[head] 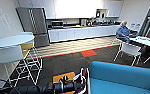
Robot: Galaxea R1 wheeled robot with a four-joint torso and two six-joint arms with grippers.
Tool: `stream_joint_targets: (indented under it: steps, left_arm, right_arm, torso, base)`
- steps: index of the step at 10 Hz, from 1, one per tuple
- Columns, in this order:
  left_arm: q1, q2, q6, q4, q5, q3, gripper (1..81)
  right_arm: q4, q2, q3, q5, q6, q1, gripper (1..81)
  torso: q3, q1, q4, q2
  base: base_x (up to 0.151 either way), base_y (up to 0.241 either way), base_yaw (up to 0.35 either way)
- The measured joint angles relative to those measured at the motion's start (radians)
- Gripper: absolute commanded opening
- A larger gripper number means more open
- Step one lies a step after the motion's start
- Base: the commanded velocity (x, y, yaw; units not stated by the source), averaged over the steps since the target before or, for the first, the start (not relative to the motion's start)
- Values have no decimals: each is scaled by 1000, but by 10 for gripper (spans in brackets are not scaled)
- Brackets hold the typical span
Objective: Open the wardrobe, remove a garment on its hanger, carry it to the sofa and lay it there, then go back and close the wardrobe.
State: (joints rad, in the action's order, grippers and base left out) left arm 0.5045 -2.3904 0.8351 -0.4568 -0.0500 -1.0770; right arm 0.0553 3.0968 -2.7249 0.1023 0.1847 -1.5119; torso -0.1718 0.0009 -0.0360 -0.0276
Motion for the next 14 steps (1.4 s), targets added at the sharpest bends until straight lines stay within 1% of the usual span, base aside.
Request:
stream_joint_targets:
  steps: [14]
  left_arm:
    - [0, 8, 0, -2, 4, 2, 10]
  right_arm:
    - [0, 0, 0, 1, 0, 0, 811]
  torso:
    - [0, 0, 0, 0]
  base:
    - [0, 0, -217]
